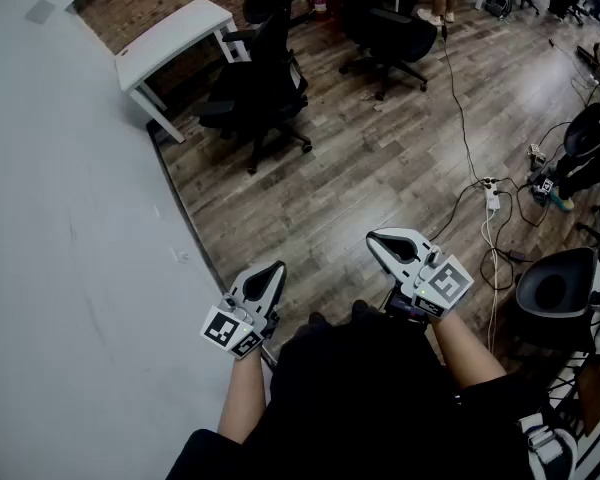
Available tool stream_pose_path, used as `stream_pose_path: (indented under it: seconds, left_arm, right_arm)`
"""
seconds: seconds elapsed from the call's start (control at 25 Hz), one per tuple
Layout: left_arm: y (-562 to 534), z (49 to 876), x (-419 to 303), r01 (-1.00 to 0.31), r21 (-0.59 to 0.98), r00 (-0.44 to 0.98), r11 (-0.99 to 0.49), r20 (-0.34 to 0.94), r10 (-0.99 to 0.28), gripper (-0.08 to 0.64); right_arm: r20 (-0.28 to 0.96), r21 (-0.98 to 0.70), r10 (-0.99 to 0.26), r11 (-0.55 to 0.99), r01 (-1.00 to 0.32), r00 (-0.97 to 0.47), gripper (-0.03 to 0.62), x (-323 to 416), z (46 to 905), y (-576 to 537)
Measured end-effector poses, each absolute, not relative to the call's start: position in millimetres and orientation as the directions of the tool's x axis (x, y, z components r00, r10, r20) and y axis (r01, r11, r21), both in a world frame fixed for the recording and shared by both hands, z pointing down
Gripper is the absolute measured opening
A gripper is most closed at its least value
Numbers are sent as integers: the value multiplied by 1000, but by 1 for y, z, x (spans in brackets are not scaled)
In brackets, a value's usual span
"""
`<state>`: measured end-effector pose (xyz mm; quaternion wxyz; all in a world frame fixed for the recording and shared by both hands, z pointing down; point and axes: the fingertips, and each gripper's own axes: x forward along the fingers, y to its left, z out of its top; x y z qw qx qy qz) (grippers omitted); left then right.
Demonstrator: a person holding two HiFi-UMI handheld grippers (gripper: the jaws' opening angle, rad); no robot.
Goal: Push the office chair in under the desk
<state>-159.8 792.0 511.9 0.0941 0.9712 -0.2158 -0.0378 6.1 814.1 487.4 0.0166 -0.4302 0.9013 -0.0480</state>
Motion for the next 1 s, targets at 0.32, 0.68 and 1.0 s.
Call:
stream_pose_path:
  seconds: [0.32, 0.68, 1.0]
  left_arm:
    - [800, 507, -153, -410, 161, 908, -898, -16, -418, 15]
    - [802, 494, -141, -402, 124, 913, -907, -23, -407, 15]
    - [800, 495, -131, -408, 134, 910, -903, -18, -413, 15]
  right_arm:
    - [-21, -70, -794, 607, -792, -607, 6, 28, 481, 819]
    - [-55, -51, -793, 609, -792, -606, 6, 51, 469, 817]
    - [-35, -45, -793, 609, -792, -608, 6, 64, 473, 817]
